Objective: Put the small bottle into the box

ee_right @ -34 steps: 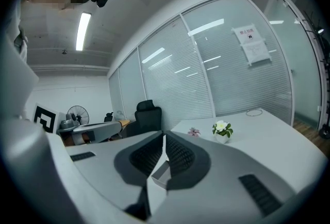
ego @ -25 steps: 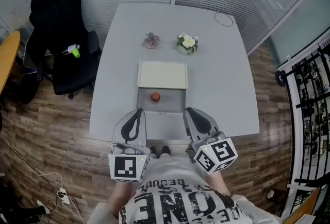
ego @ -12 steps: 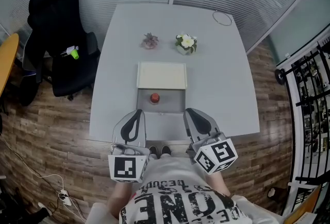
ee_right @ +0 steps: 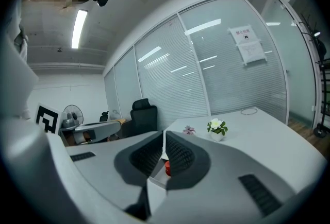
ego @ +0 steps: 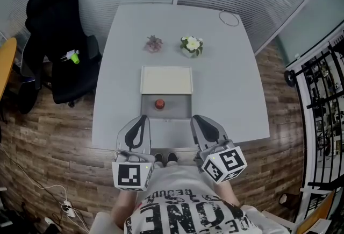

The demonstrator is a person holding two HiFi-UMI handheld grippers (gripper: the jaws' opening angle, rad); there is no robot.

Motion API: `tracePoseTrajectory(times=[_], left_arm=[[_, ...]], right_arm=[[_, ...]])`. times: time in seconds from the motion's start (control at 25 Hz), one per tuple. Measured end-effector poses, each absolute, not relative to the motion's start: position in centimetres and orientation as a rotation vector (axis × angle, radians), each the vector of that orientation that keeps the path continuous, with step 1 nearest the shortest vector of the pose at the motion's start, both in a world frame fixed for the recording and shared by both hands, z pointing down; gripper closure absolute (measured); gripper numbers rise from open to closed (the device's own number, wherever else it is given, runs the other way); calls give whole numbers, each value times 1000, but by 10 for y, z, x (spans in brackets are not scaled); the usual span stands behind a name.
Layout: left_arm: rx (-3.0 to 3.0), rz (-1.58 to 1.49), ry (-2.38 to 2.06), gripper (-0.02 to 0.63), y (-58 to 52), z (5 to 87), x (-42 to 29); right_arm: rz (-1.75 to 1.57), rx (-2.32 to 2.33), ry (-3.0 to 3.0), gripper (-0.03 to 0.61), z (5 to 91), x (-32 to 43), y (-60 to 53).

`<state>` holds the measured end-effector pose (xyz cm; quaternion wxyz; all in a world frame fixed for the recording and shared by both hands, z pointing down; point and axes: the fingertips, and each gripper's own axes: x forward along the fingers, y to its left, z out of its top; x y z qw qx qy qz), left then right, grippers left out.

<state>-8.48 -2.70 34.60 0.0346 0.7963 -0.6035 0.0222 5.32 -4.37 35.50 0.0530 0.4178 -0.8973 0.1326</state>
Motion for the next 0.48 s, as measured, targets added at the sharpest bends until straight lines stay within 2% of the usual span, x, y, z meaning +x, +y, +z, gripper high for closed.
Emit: tracePoseTrajectory(times=[0.48], left_arm=[[2461,77,-1822,604,-38,352,-86]], right_arm=[[414,1298,-2707,552,362,53,-50]])
